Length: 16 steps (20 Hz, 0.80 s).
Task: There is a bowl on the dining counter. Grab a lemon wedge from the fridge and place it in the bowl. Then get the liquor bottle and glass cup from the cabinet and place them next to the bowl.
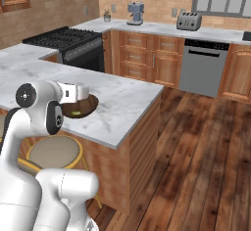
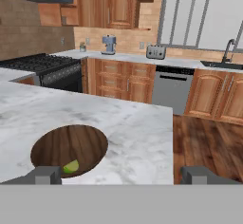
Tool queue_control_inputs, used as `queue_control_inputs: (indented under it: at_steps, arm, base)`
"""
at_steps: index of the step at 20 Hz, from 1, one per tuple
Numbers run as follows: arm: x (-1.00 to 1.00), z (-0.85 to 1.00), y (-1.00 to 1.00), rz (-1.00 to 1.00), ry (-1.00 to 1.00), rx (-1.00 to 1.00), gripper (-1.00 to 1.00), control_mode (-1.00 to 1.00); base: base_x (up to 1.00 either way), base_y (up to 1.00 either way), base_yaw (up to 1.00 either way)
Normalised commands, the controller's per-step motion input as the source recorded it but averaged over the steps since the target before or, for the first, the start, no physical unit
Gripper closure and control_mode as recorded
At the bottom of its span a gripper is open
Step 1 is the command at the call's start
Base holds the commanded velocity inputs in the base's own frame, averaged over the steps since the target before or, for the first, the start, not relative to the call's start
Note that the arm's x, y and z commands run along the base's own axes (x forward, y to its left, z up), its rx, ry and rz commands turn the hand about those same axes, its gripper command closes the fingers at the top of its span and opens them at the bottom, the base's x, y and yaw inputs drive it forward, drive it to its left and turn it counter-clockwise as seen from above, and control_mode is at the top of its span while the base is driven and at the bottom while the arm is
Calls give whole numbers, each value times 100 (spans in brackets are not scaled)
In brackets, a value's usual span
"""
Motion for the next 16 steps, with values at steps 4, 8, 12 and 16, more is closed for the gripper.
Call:
queue_control_inputs:
  at_steps: [4, 8, 12, 16]
  arm:
    - [-63, 58, -55, 0, -6, 11, -100, -100]
    - [-72, 45, -48, 0, -1, 14, -100, -100]
    - [-86, 16, -25, 2, 0, 13, -100, -100]
    - [-74, 5, -2, 0, 0, 4, -100, -100]
  base:
    - [0, 0, 0]
    - [0, 0, 0]
    - [0, 0, 0]
    - [0, 0, 0]
